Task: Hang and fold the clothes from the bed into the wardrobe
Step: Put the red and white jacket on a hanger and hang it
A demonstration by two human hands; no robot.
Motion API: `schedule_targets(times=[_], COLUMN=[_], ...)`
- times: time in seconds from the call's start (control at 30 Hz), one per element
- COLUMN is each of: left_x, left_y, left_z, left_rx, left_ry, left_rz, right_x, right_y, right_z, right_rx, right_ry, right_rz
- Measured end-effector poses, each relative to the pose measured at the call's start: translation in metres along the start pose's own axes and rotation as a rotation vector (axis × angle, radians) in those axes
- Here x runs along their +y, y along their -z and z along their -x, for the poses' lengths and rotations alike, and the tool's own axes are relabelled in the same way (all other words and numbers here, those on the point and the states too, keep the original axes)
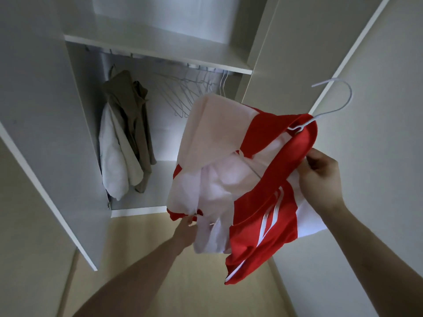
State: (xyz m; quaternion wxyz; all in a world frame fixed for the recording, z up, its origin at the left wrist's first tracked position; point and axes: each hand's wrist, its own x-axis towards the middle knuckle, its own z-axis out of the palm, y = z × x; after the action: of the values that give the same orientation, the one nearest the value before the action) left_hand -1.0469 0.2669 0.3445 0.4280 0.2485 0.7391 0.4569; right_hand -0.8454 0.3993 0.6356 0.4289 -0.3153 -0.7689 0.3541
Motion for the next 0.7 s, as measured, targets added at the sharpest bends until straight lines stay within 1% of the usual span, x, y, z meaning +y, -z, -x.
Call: schedule_targets(times=[0.1, 0.13, 0.17, 0.2, 0.27, 0.37, 0.5, 0.57, 0.7], left_x=[0.007, 0.005, 0.006, 0.007, 0.01, 0.012, 0.018, 0.02, 0.019], left_y=[0.002, 0.003, 0.005, 0.005, 0.009, 0.01, 0.018, 0.02, 0.019], left_z=[-0.015, -0.02, -0.021, -0.025, -0.033, -0.04, -0.04, -0.04, -0.037], left_rx=[0.121, 0.095, 0.076, 0.07, 0.07, 0.126, 0.016, -0.062, -0.105], left_ry=[-0.045, -0.002, 0.018, 0.017, 0.105, 0.102, 0.105, 0.08, 0.054], left_rz=[0.024, 0.098, 0.121, 0.091, 0.102, 0.173, 0.273, 0.221, 0.157], right_x=[-0.007, -0.009, -0.011, -0.013, -0.016, -0.02, -0.025, -0.028, -0.03], right_y=[0.0, -0.001, -0.001, -0.002, -0.003, -0.004, -0.003, -0.002, 0.001], right_z=[-0.002, -0.002, -0.002, -0.003, -0.004, -0.004, -0.006, -0.007, -0.008], right_rx=[0.008, 0.008, 0.009, 0.011, 0.009, 0.006, 0.007, 0.004, 0.005], right_ry=[0.032, 0.039, 0.048, 0.059, 0.075, 0.096, 0.124, 0.129, 0.128], right_rz=[-0.034, -0.042, -0.049, -0.05, -0.056, -0.087, -0.106, -0.113, -0.128])
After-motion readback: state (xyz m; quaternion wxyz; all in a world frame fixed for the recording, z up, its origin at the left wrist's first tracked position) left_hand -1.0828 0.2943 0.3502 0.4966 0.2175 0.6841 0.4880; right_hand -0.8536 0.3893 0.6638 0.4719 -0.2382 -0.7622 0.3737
